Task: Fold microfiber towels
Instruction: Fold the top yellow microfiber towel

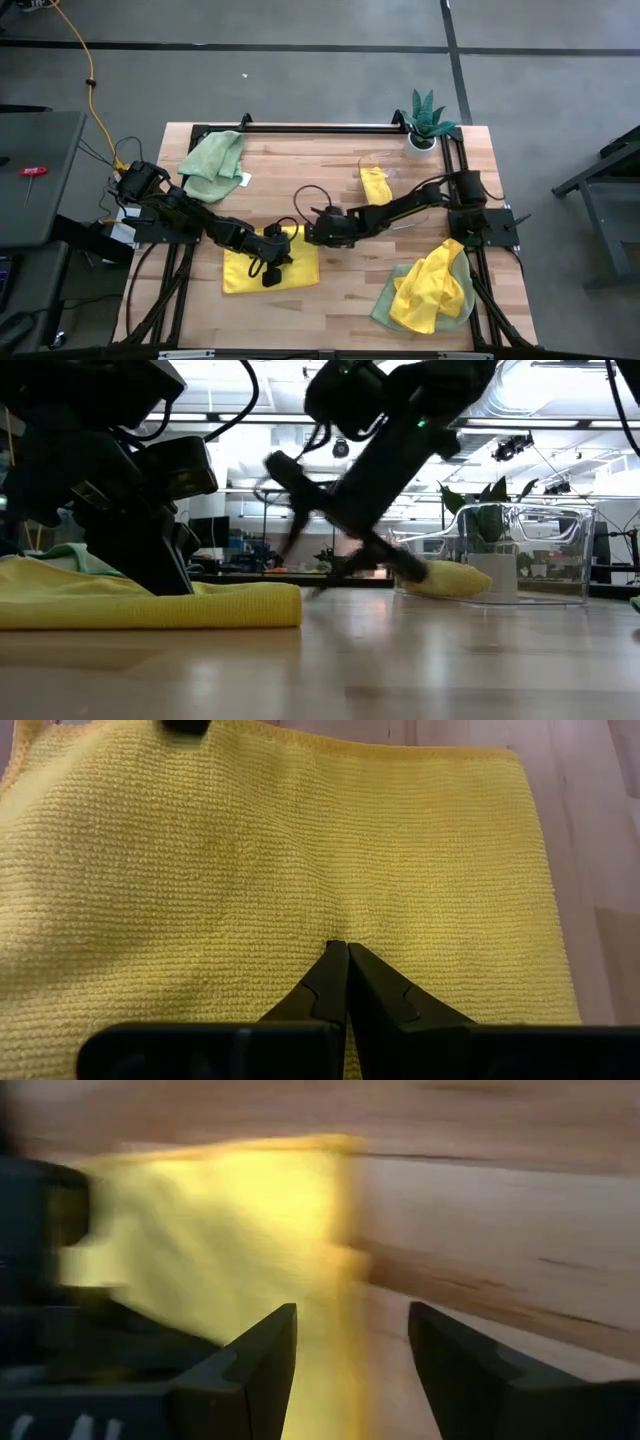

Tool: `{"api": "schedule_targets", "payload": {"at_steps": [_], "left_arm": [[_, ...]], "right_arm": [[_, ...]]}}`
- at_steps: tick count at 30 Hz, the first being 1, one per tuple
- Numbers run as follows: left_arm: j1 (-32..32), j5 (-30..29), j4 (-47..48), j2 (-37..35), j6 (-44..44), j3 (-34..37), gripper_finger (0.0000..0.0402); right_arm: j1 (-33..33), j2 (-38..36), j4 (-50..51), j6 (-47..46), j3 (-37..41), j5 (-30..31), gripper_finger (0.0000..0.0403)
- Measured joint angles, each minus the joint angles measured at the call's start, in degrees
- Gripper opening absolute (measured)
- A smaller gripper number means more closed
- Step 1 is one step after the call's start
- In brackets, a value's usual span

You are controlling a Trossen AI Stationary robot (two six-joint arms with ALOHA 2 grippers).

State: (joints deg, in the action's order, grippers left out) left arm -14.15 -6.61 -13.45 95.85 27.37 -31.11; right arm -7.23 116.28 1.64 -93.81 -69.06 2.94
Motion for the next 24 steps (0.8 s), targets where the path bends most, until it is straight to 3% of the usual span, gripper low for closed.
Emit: {"api": "schedule_targets", "payload": {"at_steps": [10, 24], "left_arm": [[0.0, 0.1, 0.0, 0.0, 0.0, 0.0, 0.0], [0.0, 0.1, 0.1, 0.0, 0.4, 0.0, 0.0]], "right_arm": [[0.2, 3.1, -10.3, -4.3, 0.0, 0.2, 0.0183], [2.8, -4.4, -10.0, 3.8, 0.0, 1.6, 0.0183]]}}
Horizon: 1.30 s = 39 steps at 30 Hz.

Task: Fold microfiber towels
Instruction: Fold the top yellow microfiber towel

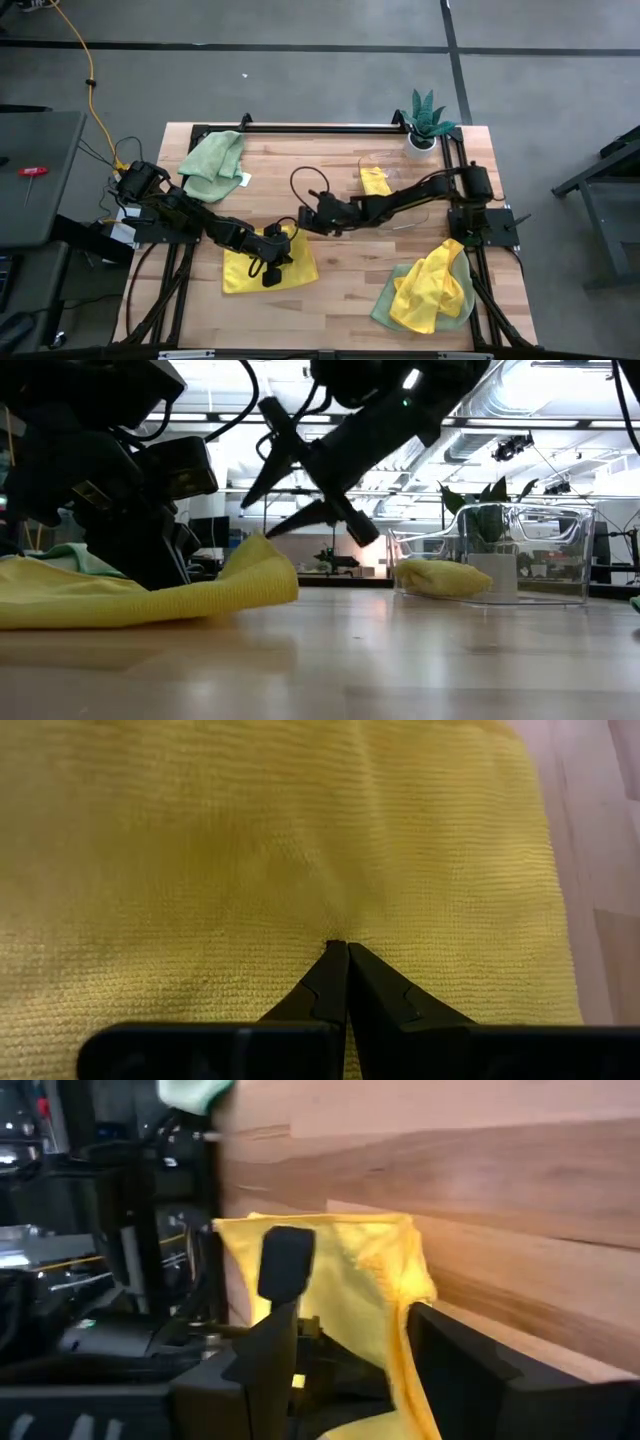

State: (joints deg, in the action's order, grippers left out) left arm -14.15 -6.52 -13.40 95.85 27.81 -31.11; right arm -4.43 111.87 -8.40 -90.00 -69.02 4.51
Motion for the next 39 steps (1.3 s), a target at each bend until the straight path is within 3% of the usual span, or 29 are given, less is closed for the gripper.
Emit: {"api": "schedule_targets", "payload": {"at_steps": [6, 10, 15, 27, 39], "left_arm": [[0.0, 0.0, 0.0, 0.0, 0.0, 0.0, 0.0], [0.0, 0.0, 0.0, 0.0, -0.5, 0.0, 0.0], [0.0, 0.0, 0.0, 0.0, -2.5, 0.0, 0.0], [0.0, 0.0, 0.0, 0.0, -3.0, 0.0, 0.0], [0.0, 0.0, -0.2, 0.0, -3.9, 0.0, 0.0]], "right_arm": [[0.1, -3.6, 0.7, 7.0, 0.0, -1.3, 0.0183], [0.3, -7.4, 10.4, 13.3, 0.0, -0.8, 0.0183], [-0.5, -8.2, 22.3, 12.5, 0.0, 1.6, 0.0183], [-1.5, 3.2, 14.1, 1.5, 0.0, 1.2, 0.0183], [-1.1, 5.4, 9.6, -5.8, 0.0, 0.1, 0.0183]]}}
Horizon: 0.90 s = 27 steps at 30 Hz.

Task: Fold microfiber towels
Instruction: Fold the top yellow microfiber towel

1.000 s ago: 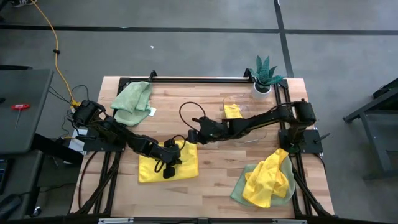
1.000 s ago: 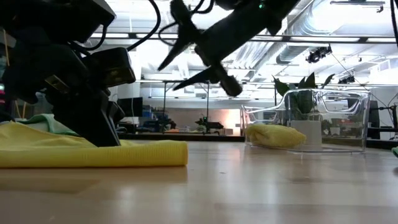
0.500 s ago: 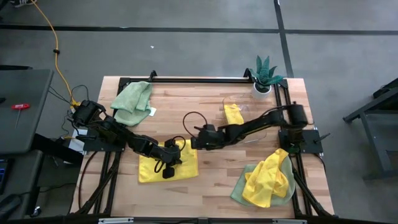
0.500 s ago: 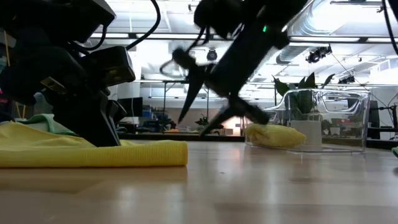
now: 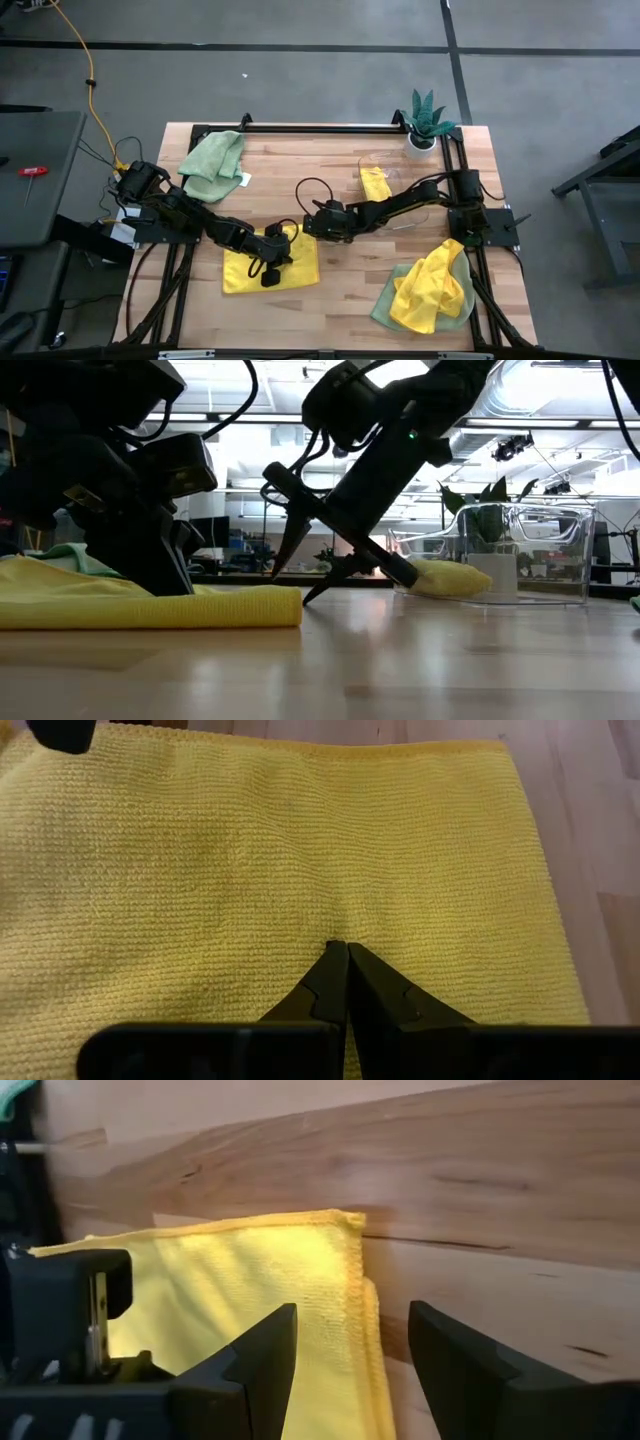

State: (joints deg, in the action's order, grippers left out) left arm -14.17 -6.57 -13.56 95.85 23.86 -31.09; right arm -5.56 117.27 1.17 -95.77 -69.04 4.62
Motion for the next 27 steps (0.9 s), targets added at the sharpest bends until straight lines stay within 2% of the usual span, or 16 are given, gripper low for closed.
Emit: {"api": "schedule_targets", "payload": {"at_steps": [9, 14, 18, 24, 27], "left_arm": [[0.0, 0.0, 0.0, 0.0, -0.5, 0.0, 0.0], [0.0, 0.0, 0.0, 0.0, -1.6, 0.0, 0.0], [0.0, 0.0, 0.0, 0.0, -1.6, 0.0, 0.0], [0.0, 0.0, 0.0, 0.0, -1.5, 0.0, 0.0], [0.0, 0.0, 0.0, 0.0, -1.5, 0.0, 0.0]], "right_arm": [[0.1, 0.5, -1.8, -1.9, 0.0, -2.3, 0.0183], [0.0, 1.0, -5.5, -3.0, 0.0, -5.9, 0.0183], [-0.1, 1.0, -11.3, -3.4, 0.0, -5.0, 0.0183], [0.4, 0.9, -21.1, -3.1, 0.0, -0.6, 0.0183], [1.0, 0.8, -22.3, -2.3, 0.0, 0.8, 0.0183]]}}
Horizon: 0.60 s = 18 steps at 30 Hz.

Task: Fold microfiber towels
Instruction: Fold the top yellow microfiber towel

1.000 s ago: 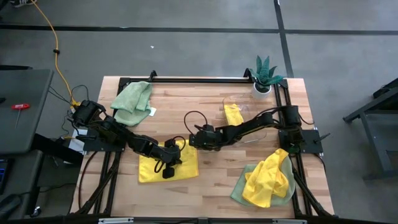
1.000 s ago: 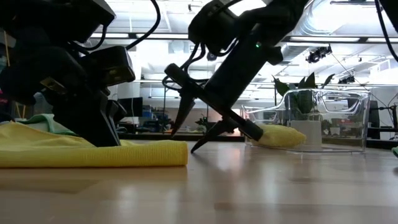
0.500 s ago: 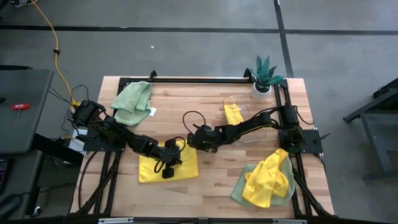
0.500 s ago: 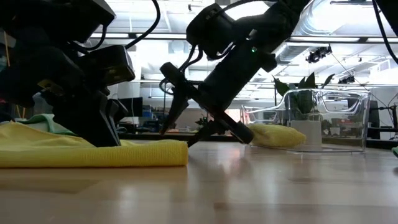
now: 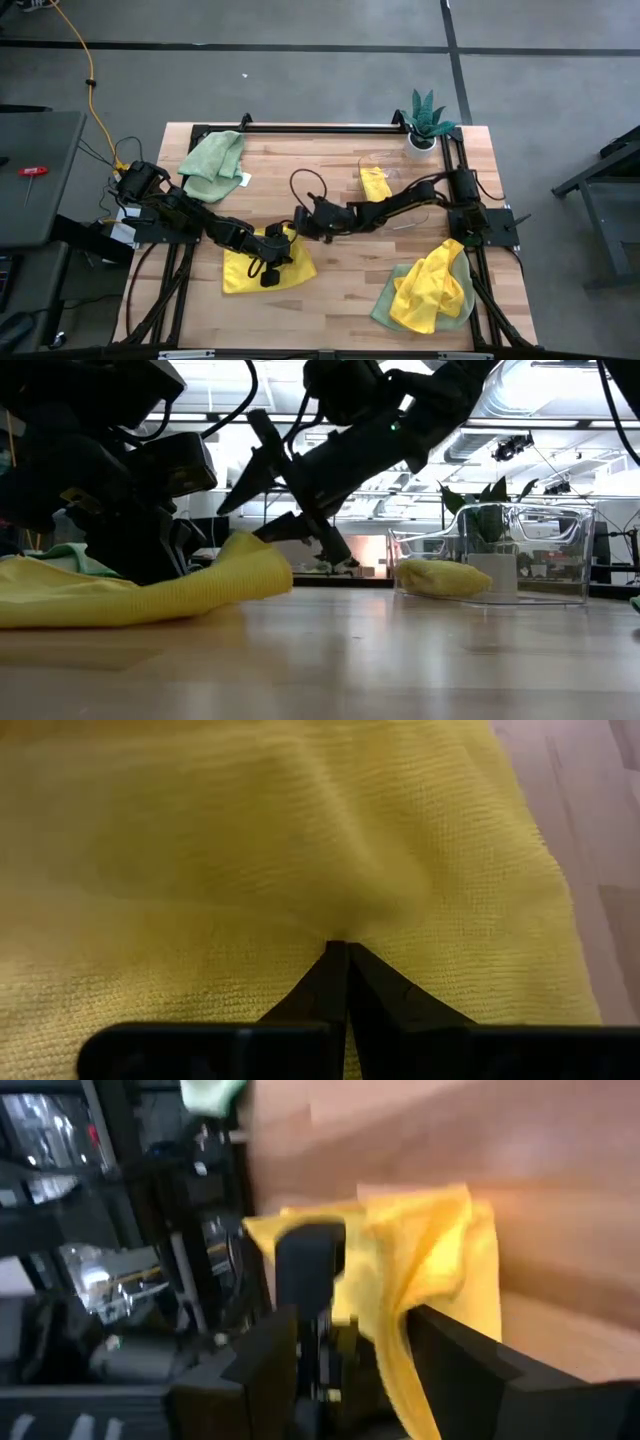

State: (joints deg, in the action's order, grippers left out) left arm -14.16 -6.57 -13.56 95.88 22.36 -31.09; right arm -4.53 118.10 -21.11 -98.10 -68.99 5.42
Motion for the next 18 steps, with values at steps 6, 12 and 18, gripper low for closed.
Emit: {"api": "schedule_targets", "payload": {"at_steps": [6, 12, 18], "left_arm": [[0.0, 0.0, 0.0, 0.0, 0.1, 0.0, 0.0], [0.0, 0.0, 0.0, 0.0, 0.0, 0.0, 0.0], [0.0, 0.0, 0.0, 0.0, 0.1, 0.0, 0.0]], "right_arm": [[0.8, 0.0, 0.3, 0.5, 0.0, 3.0, 0.0183], [1.1, 0.0, 0.8, 1.3, 0.0, 7.1, 0.0183], [1.9, -0.2, 3.0, 5.0, 0.0, 10.6, 0.0183]]}}
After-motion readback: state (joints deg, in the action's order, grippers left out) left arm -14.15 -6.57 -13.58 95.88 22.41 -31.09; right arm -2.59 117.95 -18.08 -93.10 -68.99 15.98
